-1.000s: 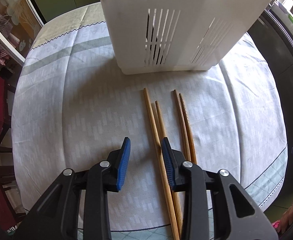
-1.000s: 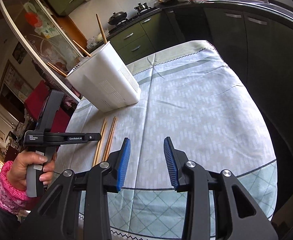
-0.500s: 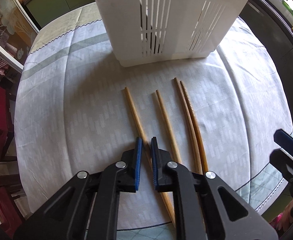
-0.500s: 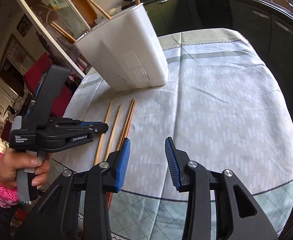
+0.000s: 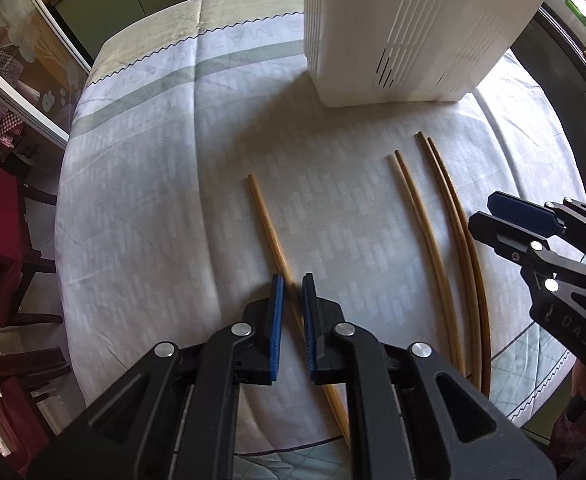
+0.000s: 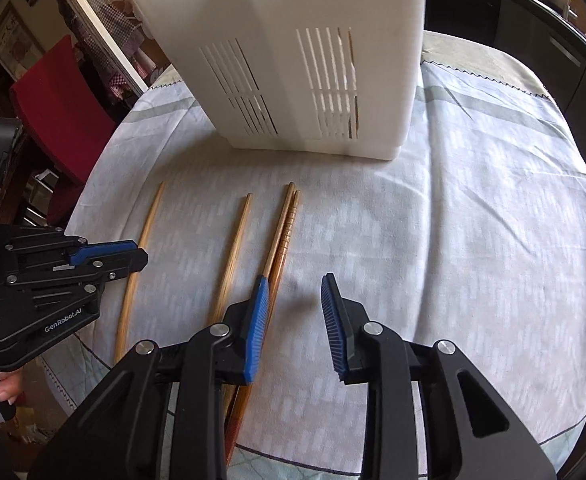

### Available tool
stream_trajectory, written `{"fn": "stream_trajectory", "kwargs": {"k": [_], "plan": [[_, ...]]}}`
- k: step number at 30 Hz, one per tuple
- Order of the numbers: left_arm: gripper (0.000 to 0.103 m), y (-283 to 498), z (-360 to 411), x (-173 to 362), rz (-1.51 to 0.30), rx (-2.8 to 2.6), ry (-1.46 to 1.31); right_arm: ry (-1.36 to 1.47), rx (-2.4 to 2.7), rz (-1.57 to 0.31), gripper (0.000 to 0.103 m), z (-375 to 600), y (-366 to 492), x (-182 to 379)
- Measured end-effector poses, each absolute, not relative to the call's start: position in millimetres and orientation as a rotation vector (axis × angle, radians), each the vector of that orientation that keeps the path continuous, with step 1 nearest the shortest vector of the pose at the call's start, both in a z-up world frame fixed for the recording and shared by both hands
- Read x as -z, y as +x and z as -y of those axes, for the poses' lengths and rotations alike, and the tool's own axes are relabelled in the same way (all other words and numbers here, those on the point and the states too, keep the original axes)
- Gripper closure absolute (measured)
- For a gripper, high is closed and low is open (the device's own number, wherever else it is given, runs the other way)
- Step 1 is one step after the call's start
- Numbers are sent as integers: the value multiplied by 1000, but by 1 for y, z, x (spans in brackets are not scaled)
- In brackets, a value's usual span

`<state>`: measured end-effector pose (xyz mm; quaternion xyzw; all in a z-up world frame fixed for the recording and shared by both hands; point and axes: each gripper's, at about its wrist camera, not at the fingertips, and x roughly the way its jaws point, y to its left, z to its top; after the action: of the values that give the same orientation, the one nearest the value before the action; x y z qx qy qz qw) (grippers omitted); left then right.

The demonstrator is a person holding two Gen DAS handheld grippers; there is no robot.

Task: Organize utensils
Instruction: 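Close the left gripper on one chopstick while the right gripper closes on another, then lift both chopsticks upright and carry them toward the white holder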

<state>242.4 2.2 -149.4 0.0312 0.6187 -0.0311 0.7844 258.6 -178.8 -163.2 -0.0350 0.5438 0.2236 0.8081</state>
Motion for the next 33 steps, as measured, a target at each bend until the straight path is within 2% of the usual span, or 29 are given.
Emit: {"fn": "stream_trajectory", "kwargs": {"k": [19,22,24,26,30,33], "plan": [[93,238,-6,148,-1322,83,63,-235,-403,-1155,76,136,254,173],[93,239,-6,148,-1326,75,59,-246,-395,-1147,81,134,253,175],[92,241,-6,148,-1330,71,54,-238,-396,-1147,92,134,255,175],[92,243,-9,149,-1337,65,33,-231,-397,-1147,94,137,257,174],[87,247,-12,149,-1339,62,22,-191,-404,-1150,96,146,260,170],[74,249,-8,150,-1344,73,15,-159,-412,-1132,96,150,260,163]]}}
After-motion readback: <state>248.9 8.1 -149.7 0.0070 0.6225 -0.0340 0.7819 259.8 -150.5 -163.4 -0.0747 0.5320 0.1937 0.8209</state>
